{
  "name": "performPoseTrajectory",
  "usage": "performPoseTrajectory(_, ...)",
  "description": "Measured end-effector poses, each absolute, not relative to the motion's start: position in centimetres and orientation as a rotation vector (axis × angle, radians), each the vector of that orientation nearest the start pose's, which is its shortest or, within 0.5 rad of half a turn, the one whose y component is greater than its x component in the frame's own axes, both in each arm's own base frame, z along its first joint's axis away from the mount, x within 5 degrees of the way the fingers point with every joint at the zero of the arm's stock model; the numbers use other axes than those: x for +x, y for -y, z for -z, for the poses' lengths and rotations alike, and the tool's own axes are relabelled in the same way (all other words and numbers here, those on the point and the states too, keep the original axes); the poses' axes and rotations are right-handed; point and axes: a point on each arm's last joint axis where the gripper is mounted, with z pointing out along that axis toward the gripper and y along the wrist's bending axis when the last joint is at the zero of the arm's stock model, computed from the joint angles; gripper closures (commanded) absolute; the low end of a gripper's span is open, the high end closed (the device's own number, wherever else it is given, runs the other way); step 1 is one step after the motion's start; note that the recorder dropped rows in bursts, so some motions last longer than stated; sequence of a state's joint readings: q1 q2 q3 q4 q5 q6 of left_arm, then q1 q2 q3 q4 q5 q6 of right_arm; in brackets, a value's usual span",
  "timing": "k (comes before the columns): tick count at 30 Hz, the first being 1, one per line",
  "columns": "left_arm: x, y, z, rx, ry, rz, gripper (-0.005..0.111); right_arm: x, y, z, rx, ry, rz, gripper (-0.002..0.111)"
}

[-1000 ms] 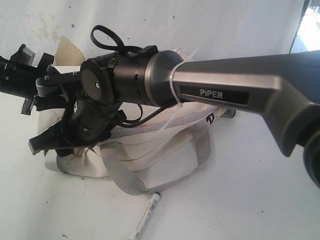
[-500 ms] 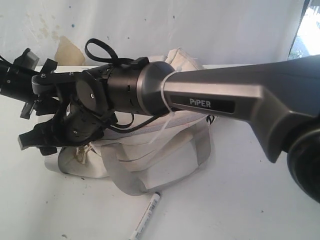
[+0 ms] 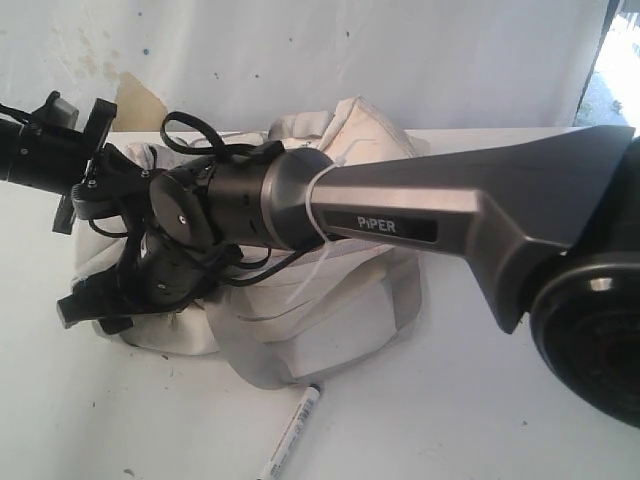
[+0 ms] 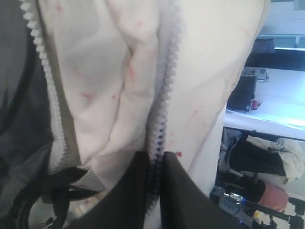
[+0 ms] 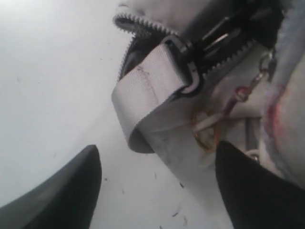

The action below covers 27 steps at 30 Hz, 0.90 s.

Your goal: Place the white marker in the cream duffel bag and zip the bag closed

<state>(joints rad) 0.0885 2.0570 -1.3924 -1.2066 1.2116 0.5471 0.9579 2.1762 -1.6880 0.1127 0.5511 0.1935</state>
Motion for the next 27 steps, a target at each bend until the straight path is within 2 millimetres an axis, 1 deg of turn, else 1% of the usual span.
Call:
performPoseTrajectory(3, 40.4, 4.5, -19.4, -0.207, -2.56, 1.544, 0.107, 27.6, -39.7, -18.0, -0.881, -2.474, -0.506, 0.045)
performPoseTrajectory(5, 40.4, 4.5, -19.4, -0.21, -2.561, 1.545, 0.107, 27.7, -39.6, -18.1, -0.848, -2.481, -0.498, 0.045)
performPoseTrajectory(13, 40.4, 4.5, -19.4, -0.219, -2.56, 1.549, 0.107, 28.4, -40.0, -18.5, -0.693, -2.437, -0.585, 0.045)
performPoseTrajectory(16, 40.5, 4.5, -19.4, -0.22, -2.56, 1.547, 0.107, 28.7, -40.0, -18.3, -0.684, -2.431, -0.583, 0.051)
performPoseTrajectory(21, 40.5, 4.5, -19.4, -0.22, -2.56, 1.547, 0.107, 29.6, -39.9, -17.1, -0.639, -2.432, -0.593, 0.062)
performPoseTrajectory(23, 40.5, 4.5, -19.4, -0.222, -2.558, 1.548, 0.107, 29.9, -40.0, -16.7, -0.627, -2.417, -0.604, 0.064)
performPoseTrajectory(27, 40.5, 4.5, -19.5, -0.226, -2.554, 1.55, 0.107, 30.2, -40.1, -16.8, -0.614, -2.377, -0.63, 0.064)
